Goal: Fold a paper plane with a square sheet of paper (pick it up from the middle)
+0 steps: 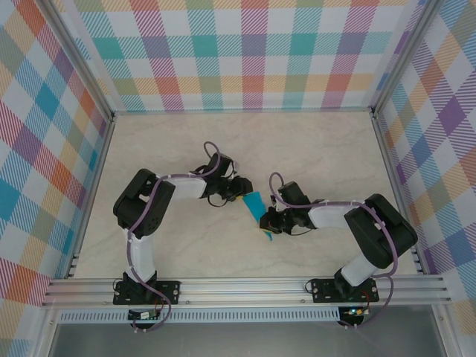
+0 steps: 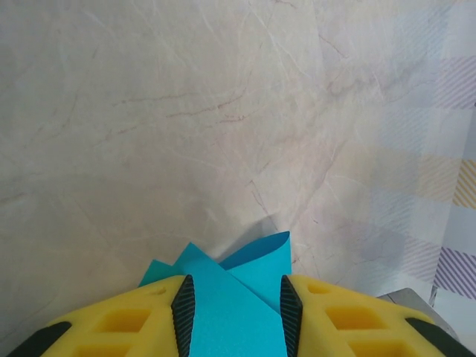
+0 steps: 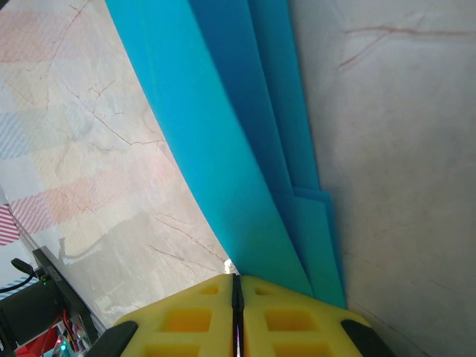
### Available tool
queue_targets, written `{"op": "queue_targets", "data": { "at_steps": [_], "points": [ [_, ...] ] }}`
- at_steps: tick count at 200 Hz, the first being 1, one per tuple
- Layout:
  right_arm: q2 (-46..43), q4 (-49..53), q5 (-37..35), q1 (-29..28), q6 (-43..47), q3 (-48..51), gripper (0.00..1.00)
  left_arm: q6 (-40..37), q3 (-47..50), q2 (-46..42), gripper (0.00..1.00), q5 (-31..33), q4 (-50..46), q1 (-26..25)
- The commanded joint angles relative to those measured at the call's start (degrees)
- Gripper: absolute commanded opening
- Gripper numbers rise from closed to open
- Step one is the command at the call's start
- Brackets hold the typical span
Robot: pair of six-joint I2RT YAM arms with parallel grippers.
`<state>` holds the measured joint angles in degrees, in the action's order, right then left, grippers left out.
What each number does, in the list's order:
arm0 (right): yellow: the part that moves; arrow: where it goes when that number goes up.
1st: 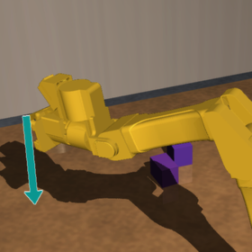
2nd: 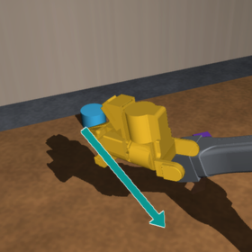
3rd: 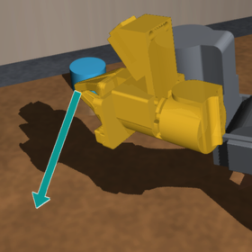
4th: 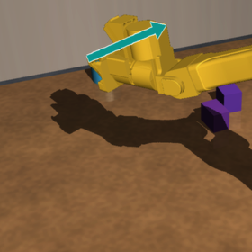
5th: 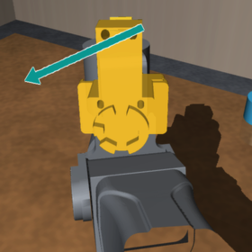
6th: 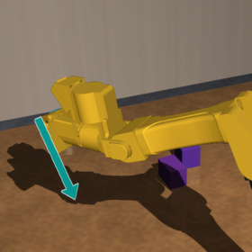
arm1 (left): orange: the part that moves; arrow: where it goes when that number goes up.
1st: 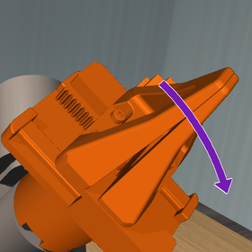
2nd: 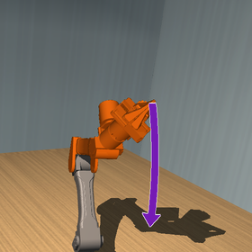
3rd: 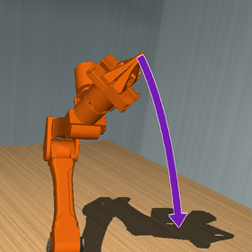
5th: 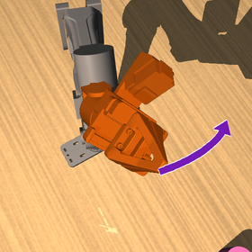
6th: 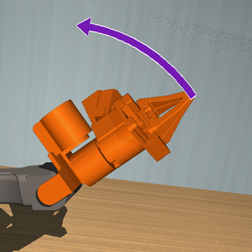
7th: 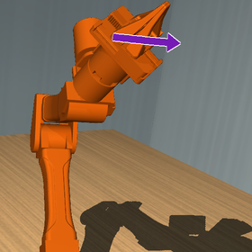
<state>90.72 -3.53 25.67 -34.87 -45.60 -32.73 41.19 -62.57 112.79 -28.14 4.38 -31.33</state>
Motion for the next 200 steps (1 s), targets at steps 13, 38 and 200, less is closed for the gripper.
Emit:
{"op": "queue_targets", "data": {
  "at_steps": [13,38,200],
  "points": [
    [1.0,5.3,0.4,-0.2,0.7,1.1,0.12,-3.9,-3.4,1.5,0.39,2.0,-3.0,6.0],
    [-2.9,1.9,3.6,-0.2,-0.6,0.0,0.16,-6.6,-8.4,-1.9,0.40,2.1,-10.0,7.1],
    [-3.5,15.2,2.4,5.9,14.8,-9.4,0.58,0.1,-2.3,-20.1,0.59,15.9,-25.8,-4.0]
  ]
}}
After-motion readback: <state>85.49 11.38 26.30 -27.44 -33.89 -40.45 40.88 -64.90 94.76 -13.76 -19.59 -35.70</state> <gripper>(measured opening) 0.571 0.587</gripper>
